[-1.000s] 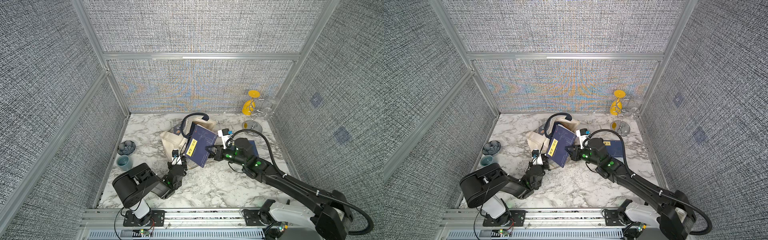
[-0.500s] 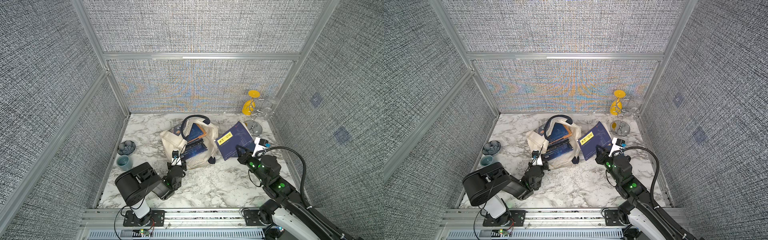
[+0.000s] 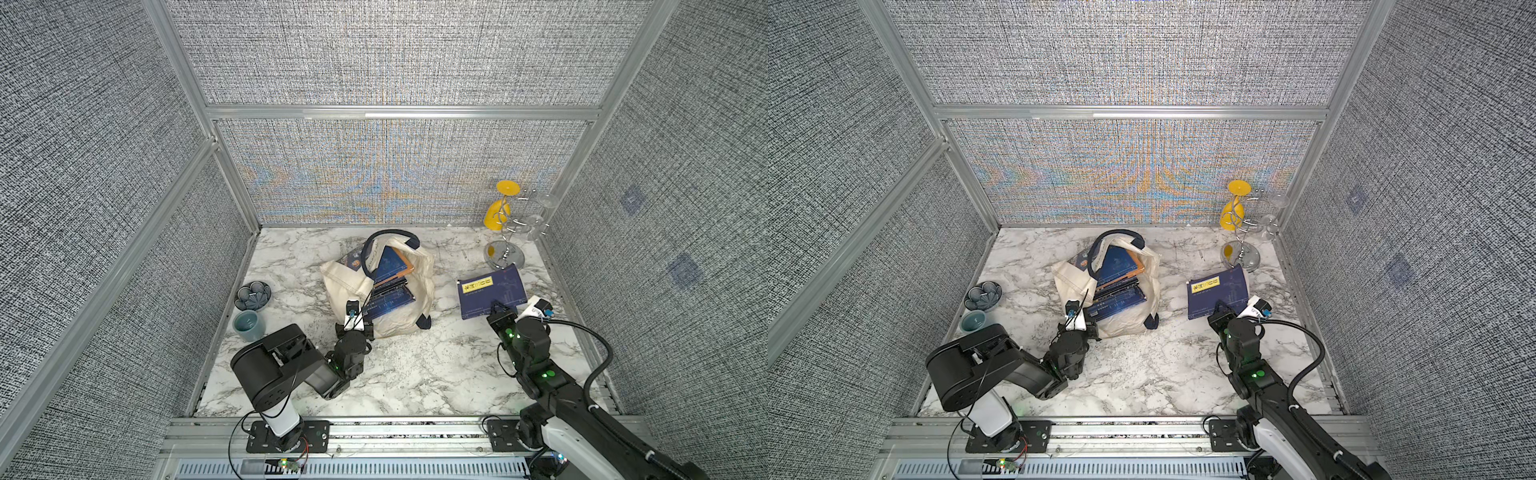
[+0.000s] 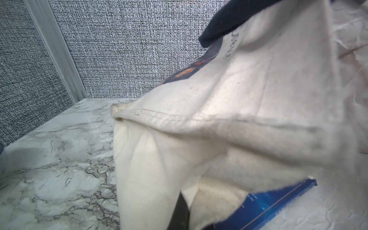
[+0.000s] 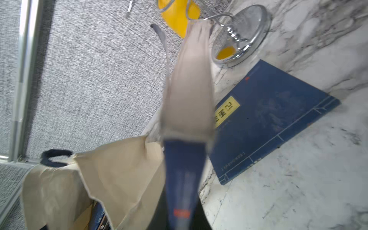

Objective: Take out the books from the canvas bag
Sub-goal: Place the book on the book.

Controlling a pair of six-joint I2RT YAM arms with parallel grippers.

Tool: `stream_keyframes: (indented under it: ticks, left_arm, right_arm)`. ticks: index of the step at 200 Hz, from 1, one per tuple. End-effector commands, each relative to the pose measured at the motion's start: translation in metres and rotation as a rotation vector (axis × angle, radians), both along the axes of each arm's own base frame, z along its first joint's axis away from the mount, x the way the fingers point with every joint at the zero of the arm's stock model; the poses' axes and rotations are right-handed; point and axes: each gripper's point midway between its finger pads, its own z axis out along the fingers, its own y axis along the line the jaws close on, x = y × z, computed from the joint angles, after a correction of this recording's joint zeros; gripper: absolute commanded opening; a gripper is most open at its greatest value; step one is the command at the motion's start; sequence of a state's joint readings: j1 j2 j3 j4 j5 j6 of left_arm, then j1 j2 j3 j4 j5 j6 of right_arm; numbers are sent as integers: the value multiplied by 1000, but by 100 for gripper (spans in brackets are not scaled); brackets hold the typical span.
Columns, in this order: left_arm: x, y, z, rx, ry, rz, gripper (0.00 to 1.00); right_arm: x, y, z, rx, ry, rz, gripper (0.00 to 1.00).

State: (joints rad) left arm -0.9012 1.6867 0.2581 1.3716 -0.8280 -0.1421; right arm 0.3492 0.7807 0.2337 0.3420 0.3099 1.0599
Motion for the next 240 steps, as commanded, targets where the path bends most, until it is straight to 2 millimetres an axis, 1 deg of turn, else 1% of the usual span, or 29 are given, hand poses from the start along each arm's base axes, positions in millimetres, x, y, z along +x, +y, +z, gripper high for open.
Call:
stream_keyframes:
  ticks: [1, 30, 52, 82, 108, 140, 156, 168, 184, 201, 227, 240]
  left_arm:
    - [1, 1, 8, -20, -23, 8, 0]
    - [1, 0, 10, -16, -28, 9, 0]
    - [1, 0, 10, -16, -28, 5, 0]
    - [1, 0, 12, -15, -33, 4, 0]
    - [1, -1, 12, -19, -32, 0, 0]
    - [2, -1, 12, -15, -33, -1, 0]
    - [2, -2, 12, -16, -33, -1, 0]
    - [1, -3, 12, -15, -32, -5, 0]
    - [2, -3, 11, -15, -31, -6, 0]
    - [3, -4, 11, -16, -30, -5, 0]
    - [2, -4, 10, -14, -29, -5, 0]
    - [2, -3, 11, -15, -30, -5, 0]
  right_arm:
    - [12, -7, 10, 80, -55, -64, 0]
    - [29, -8, -2, 114, -28, -80, 0]
    - [39, -13, -20, 154, 8, -117, 0]
    - [52, -15, -33, 163, 29, -127, 0]
    - [54, -22, -55, 189, 88, -155, 0]
    - [58, -24, -76, 219, 179, -135, 0]
    - [56, -28, -86, 224, 219, -141, 0]
    - [55, -30, -91, 230, 248, -134, 0]
    - [62, -27, -94, 251, 264, -95, 0]
    - [65, -24, -105, 299, 311, -55, 0]
    - [72, -22, -112, 358, 306, 5, 0]
    - [72, -21, -117, 378, 317, 7, 0]
